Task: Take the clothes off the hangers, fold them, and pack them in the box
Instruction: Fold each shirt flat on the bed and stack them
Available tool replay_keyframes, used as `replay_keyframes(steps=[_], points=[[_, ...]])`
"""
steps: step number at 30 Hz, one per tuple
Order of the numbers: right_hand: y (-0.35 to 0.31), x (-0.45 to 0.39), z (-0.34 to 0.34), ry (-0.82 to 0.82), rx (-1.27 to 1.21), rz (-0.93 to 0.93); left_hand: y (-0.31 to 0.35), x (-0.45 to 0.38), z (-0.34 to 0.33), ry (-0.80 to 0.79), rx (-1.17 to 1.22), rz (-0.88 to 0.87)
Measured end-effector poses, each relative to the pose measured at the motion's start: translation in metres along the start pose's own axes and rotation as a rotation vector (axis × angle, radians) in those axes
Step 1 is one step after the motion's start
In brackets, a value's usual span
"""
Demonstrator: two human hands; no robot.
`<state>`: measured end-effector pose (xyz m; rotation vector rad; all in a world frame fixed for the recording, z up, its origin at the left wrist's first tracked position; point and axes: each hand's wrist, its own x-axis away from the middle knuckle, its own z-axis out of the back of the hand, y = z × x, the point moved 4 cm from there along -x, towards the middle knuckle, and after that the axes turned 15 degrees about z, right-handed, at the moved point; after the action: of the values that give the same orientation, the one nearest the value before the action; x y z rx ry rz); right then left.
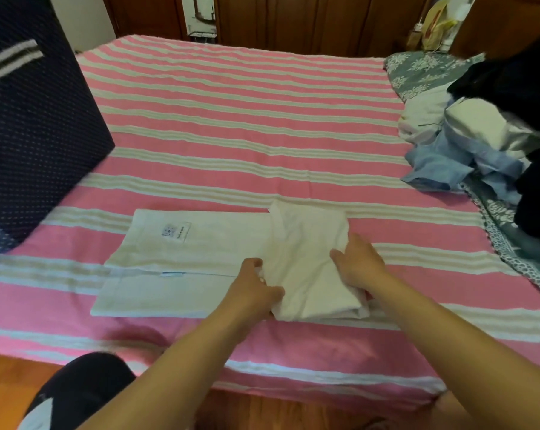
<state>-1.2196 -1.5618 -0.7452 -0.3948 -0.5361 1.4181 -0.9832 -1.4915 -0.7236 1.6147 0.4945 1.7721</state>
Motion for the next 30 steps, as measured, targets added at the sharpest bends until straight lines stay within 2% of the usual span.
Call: replay_keyframes(steps=[3,6,8,10,11,13,15,17,19,24,26,28,30], points=[[0.005,0.01,0.002,0.098,0.082,0.16,0.002,0.007,0.006,-0.025,-0.074,-0.006],[0.009,0.015,0.011,0.089,0.155,0.187,0.008,0.014,0.011,-0.067,-0.124,0.023],[0.0,0.027,0.017,0.137,0.254,0.246,0.023,0.009,0.023,0.099,-0.202,-0.064],[-0.026,0.047,0.02,0.193,0.183,0.479,0.052,-0.005,0.038,0.339,-0.364,-0.269],[-0.04,0.059,0.017,0.149,0.153,0.663,0.068,-0.015,0.041,0.395,-0.422,-0.349],[-0.058,0.08,-0.002,-0.045,0.243,0.943,0.096,-0.046,0.039,0.369,-0.531,-0.431],[-0.064,0.088,-0.019,-0.186,0.403,1.042,0.117,-0.076,0.028,0.293,-0.656,-0.449],[-0.064,0.087,-0.026,-0.153,0.475,1.049,0.128,-0.1,0.015,0.243,-0.808,-0.445],[-0.058,0.084,-0.028,-0.103,0.439,1.016,0.137,-0.112,0.007,0.24,-0.883,-0.468],[-0.043,0.085,-0.032,-0.02,0.236,0.972,0.158,-0.108,0.001,0.258,-0.773,-0.585],[-0.044,0.087,-0.028,-0.008,0.118,0.92,0.16,-0.108,0.006,0.194,-0.57,-0.507],[-0.042,0.088,-0.028,-0.007,0.096,0.899,0.152,-0.113,0.01,0.051,-0.376,-0.341],[-0.038,0.086,-0.027,0.014,-0.07,0.795,0.145,-0.117,0.011,-0.044,-0.315,-0.243]])
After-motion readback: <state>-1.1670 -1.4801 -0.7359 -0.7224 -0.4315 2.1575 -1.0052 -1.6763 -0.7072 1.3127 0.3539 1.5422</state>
